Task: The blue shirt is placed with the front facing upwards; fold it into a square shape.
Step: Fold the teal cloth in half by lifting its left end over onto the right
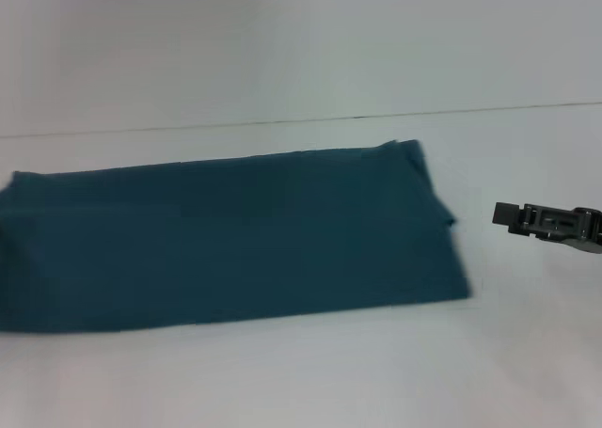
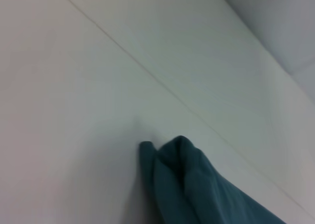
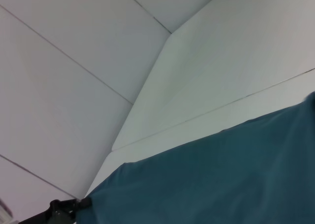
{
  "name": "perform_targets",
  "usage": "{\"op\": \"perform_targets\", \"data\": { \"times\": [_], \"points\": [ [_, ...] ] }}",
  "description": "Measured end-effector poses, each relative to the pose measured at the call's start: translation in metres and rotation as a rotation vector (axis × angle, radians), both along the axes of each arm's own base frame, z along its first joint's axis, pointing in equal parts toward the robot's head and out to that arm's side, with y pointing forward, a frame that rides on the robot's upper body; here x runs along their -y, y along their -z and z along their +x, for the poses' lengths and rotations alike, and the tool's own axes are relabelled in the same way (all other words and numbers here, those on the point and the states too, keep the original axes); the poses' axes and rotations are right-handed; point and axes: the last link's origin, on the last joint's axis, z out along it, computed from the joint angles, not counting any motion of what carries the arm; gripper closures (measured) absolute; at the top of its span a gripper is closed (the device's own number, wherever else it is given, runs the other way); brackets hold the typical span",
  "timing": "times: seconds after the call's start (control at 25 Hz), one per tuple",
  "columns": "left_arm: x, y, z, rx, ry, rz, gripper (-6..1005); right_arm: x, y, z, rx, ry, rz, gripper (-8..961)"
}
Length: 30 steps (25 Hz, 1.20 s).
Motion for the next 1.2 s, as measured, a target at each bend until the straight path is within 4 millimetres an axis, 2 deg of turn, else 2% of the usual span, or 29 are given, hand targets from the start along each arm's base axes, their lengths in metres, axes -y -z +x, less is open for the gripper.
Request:
{"op": "perform_targets", "data": {
  "times": [0.24, 0.4, 0.52, 0.72, 1.0, 1.2],
  "points": [
    [-0.001, -0.032, -0.017, -0.097, -0.066, 0.071, 931, 0.000, -0.002, 0.003, -0.002, 0.023, 0.013, 133],
    [-0.002, -0.041, -0.022, -0.116, -0.109, 0.091, 930, -0.001, -0.002, 0.006, 0.005, 0.038, 0.019, 133],
    [-0.001, -0.040, -0.019, -0.096, -0.099, 0.072, 930, -0.002, -0.002, 0.007, 0.012, 0.039, 0.016, 133],
    [0.001, -0.035, 0.008, 0.014, 0.010, 0.003, 930, -0.001, -0.002, 0.008, 0.019, 0.041, 0.011, 134],
    [-0.003, -0.035, 0.070, 0.247, 0.237, -0.092, 930, 0.000, -0.001, 0.008, 0.022, 0.034, 0.007, 134],
    [-0.011, -0.018, 0.107, 0.344, 0.355, -0.126, 930, 0.000, 0.000, 0.008, 0.024, 0.032, 0.003, 134]
  ]
}}
